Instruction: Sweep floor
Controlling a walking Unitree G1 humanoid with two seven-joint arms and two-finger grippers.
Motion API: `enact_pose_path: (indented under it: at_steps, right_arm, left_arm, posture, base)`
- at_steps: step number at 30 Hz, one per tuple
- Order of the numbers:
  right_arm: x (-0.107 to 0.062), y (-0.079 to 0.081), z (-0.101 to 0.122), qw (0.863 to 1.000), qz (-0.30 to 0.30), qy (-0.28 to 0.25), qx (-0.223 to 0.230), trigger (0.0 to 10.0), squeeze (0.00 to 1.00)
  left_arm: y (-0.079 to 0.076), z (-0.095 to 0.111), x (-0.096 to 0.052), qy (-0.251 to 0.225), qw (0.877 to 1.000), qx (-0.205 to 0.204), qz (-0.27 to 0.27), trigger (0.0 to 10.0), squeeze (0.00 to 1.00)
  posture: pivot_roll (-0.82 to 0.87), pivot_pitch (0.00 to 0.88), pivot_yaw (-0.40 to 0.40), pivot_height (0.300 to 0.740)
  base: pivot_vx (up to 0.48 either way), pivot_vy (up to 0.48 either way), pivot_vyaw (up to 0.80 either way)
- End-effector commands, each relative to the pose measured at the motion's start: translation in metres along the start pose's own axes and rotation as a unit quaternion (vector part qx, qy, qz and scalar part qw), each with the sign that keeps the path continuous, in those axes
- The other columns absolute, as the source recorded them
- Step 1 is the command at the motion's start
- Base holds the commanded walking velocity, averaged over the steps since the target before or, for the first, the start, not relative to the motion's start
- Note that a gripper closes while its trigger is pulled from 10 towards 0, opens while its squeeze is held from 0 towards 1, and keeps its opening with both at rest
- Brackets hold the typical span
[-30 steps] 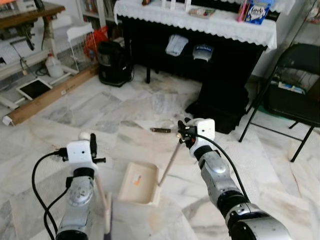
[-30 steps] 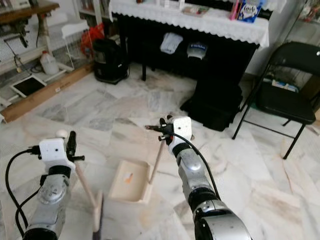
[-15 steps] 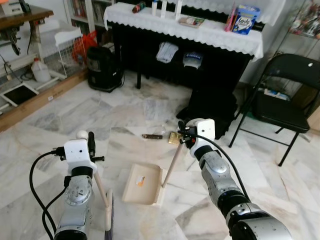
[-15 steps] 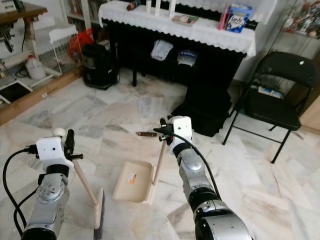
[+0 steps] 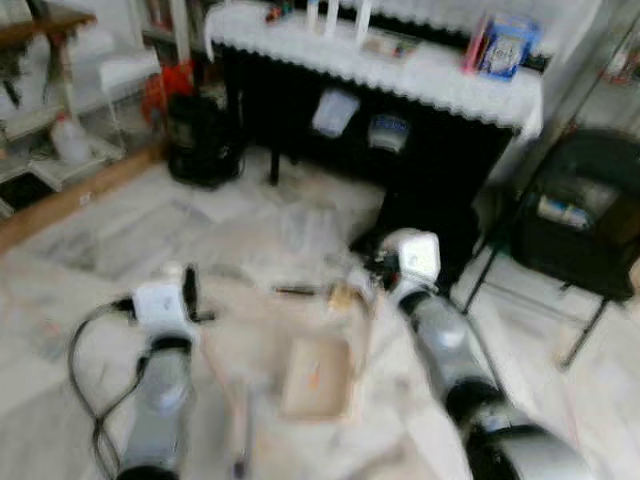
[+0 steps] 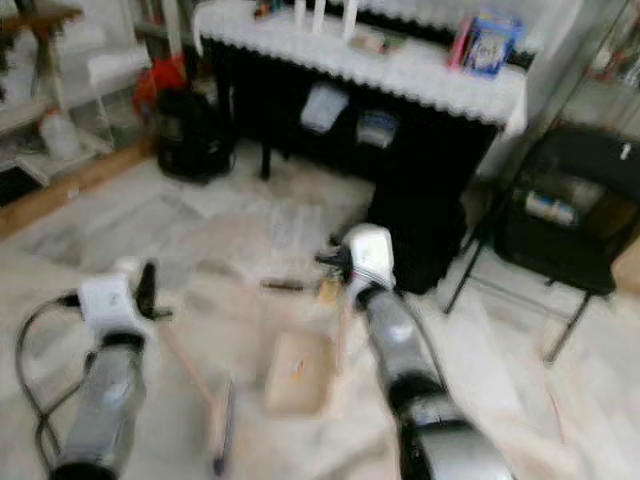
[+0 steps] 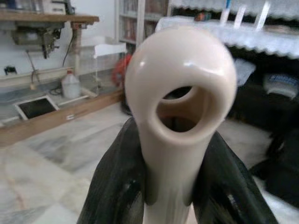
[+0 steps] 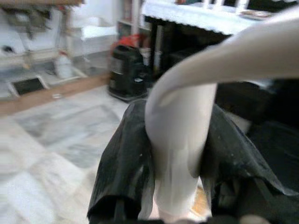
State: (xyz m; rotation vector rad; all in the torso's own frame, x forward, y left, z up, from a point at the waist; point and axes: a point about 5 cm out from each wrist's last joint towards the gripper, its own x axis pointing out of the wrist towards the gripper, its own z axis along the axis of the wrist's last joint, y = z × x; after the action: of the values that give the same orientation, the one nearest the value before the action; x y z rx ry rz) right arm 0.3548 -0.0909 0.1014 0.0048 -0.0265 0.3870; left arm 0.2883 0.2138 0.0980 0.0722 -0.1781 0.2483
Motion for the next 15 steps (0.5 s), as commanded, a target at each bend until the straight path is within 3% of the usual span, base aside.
enact_pose_path:
  at_steps: [1, 15]
  right_arm:
    - [-0.0007, -0.0173, 0.011, 0.999, -0.023, -0.024, -0.005, 10.0, 0.0]
    - [-0.0011, -0.0182, 0.0109, 0.999, -0.027, -0.026, 0.002, 10.0, 0.0]
  left_arm:
    - [-0.0123, 0.0113, 0.0039, -0.027, 0.999, -0.01, -0.015, 10.0, 0.0]
    - [-0.011, 0.0121, 0.0048, -0.028, 0.999, -0.009, -0.014, 10.0, 0.0]
  posture:
    - [0.06, 0.0, -0.107, 0.74]
    - [0.05, 0.0, -0.103, 0.74]
  base:
    - [0.48, 0.0, 0.0]
    - [0.48, 0.0, 0.0]
